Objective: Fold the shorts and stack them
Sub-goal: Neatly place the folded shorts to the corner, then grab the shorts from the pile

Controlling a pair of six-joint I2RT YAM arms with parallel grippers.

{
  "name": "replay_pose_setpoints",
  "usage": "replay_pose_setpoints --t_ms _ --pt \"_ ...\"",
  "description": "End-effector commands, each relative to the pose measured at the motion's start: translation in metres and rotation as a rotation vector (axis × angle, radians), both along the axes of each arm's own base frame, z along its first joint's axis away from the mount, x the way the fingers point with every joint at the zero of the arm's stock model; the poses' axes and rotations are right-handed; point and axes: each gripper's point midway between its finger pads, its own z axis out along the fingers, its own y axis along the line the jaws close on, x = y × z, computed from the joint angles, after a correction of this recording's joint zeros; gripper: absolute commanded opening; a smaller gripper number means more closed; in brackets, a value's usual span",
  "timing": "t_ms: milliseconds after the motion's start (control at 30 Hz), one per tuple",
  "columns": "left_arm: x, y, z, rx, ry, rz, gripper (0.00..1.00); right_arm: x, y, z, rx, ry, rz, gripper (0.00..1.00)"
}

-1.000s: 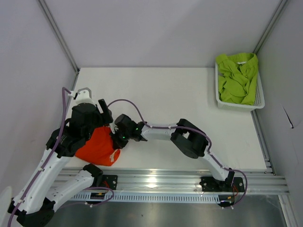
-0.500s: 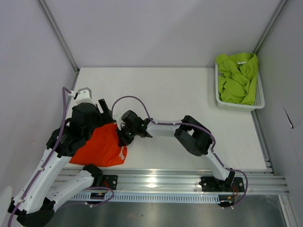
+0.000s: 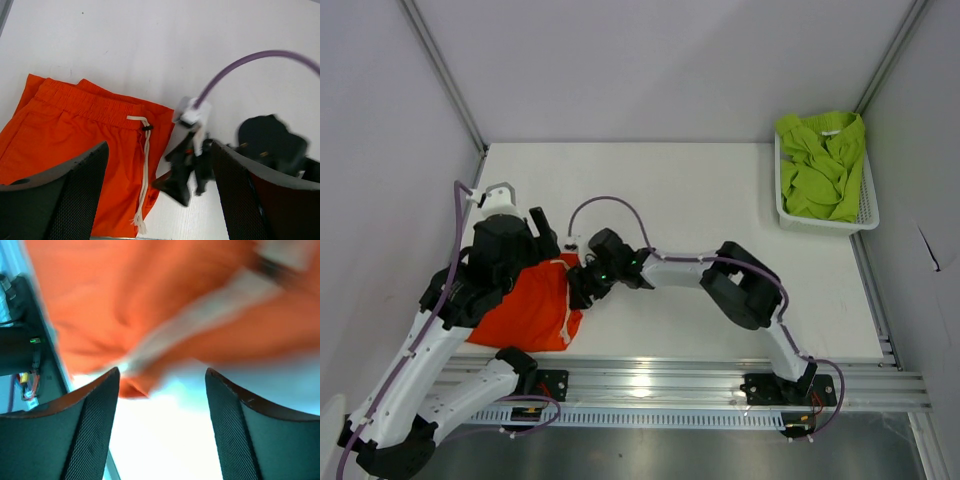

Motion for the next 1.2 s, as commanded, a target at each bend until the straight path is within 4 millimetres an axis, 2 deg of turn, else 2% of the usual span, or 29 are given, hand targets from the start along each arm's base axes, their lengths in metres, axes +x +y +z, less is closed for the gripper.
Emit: replay_pose_setpoints --t_ms 0,67,100,133,167,200,233,267,333,367,433,467,533,567,600,633,667,733,767,800,833,867,900,933,967,1067,1100,1133,1167 --pt "0.005 0.001 0.018 -0.003 -0.045 0.004 0.84 0.062 -0.048 0.045 0.068 -0.001 -0.215 0.72" --pt "0.006 0.000 0.020 -0.010 -0.047 0.000 0.84 0.081 -0.076 0.057 0.042 -0.009 -0.299 0.73" --pt "0.007 -0.001 0.018 -0.009 -0.041 -0.002 0.85 0.089 -0.090 0.078 0.061 -0.040 -0.332 0.73" --pt "0.007 -0.003 0.019 -0.015 -0.045 -0.005 0.85 0.106 -0.112 0.083 0.033 -0.050 -0.391 0.75" --pt "0.008 -0.004 0.015 -0.014 -0.034 -0.008 0.85 0.118 -0.136 0.081 -0.048 -0.083 -0.480 0.83" --pt "0.010 -0.006 0.014 -0.019 -0.032 -0.012 0.85 0.129 -0.152 0.099 -0.064 -0.152 -0.528 0.99" --pt "0.011 -0.009 0.011 -0.027 -0.027 -0.017 0.85 0.144 -0.171 0.108 -0.095 -0.197 -0.590 0.99" --pt "0.012 -0.014 0.007 -0.040 -0.017 -0.036 0.85 0.159 -0.203 0.110 -0.199 -0.265 -0.709 0.99" --pt "0.017 -0.025 0.001 -0.075 -0.006 -0.057 0.85 0.181 -0.238 0.140 -0.237 -0.355 -0.845 0.99" --pt "0.018 -0.034 -0.008 -0.095 0.015 -0.088 0.85 0.198 -0.273 0.145 -0.304 -0.388 -0.961 1.00" --pt "0.027 -0.048 -0.018 -0.140 0.023 -0.107 0.85 0.216 -0.303 0.163 -0.324 -0.422 -1.043 0.99" --pt "0.028 -0.052 -0.028 -0.149 0.040 -0.115 0.85 0.234 -0.336 0.179 -0.343 -0.443 -1.155 0.99" --pt "0.035 -0.063 -0.041 -0.189 0.050 -0.120 0.84 0.249 -0.369 0.190 -0.370 -0.447 -1.257 1.00" --pt "0.037 -0.065 -0.051 -0.195 0.062 -0.118 0.84 0.263 -0.395 0.206 -0.355 -0.453 -1.344 1.00" --pt "0.038 -0.068 -0.061 -0.208 0.075 -0.117 0.84 0.269 -0.409 0.212 -0.341 -0.446 -1.390 0.99" --pt "0.043 -0.072 -0.059 -0.230 0.051 -0.117 0.84 0.276 -0.419 0.210 -0.318 -0.404 -1.441 0.99" --pt "0.045 -0.075 -0.071 -0.230 0.070 -0.117 0.84 0.286 -0.448 0.221 -0.290 -0.391 -1.518 0.97" --pt "0.047 -0.077 -0.087 -0.241 0.087 -0.108 0.84 0.297 -0.470 0.222 -0.260 -0.363 -1.586 0.96" --pt "0.052 -0.081 -0.092 -0.250 0.077 -0.110 0.84 0.304 -0.479 0.215 -0.260 -0.336 -1.621 0.96" --pt "0.053 -0.081 -0.103 -0.248 0.087 -0.107 0.84 0.312 -0.498 0.223 -0.245 -0.340 -1.669 0.95" --pt "0.058 -0.085 -0.102 -0.261 0.068 -0.112 0.84 0.315 -0.506 0.220 -0.260 -0.330 -1.688 0.95" --pt "0.059 -0.085 -0.109 -0.255 0.076 -0.108 0.84 0.324 -0.513 0.206 -0.287 -0.303 -1.697 0.95" --pt "0.061 -0.086 -0.118 -0.244 0.095 -0.106 0.84 0.334 -0.527 0.215 -0.271 -0.310 -1.726 0.95" --pt "0.063 -0.087 -0.123 -0.239 0.101 -0.108 0.84 0.337 -0.533 0.208 -0.294 -0.288 -1.733 0.96" --pt "0.067 -0.089 -0.124 -0.239 0.097 -0.106 0.84 0.347 -0.539 0.185 -0.331 -0.248 -1.739 0.96" --pt "0.075 -0.095 -0.138 -0.220 0.127 -0.111 0.84 0.367 -0.558 0.180 -0.322 -0.227 -1.774 0.96" --pt "0.079 -0.097 -0.144 -0.214 0.135 -0.111 0.84 0.376 -0.558 0.157 -0.346 -0.196 -1.768 0.96" --pt "0.082 -0.098 -0.144 -0.214 0.134 -0.112 0.84 0.385 -0.574 0.163 -0.318 -0.208 -1.790 0.96" --pt "0.085 -0.099 -0.145 -0.212 0.133 -0.110 0.84 0.391 -0.578 0.159 -0.320 -0.211 -1.800 0.96"
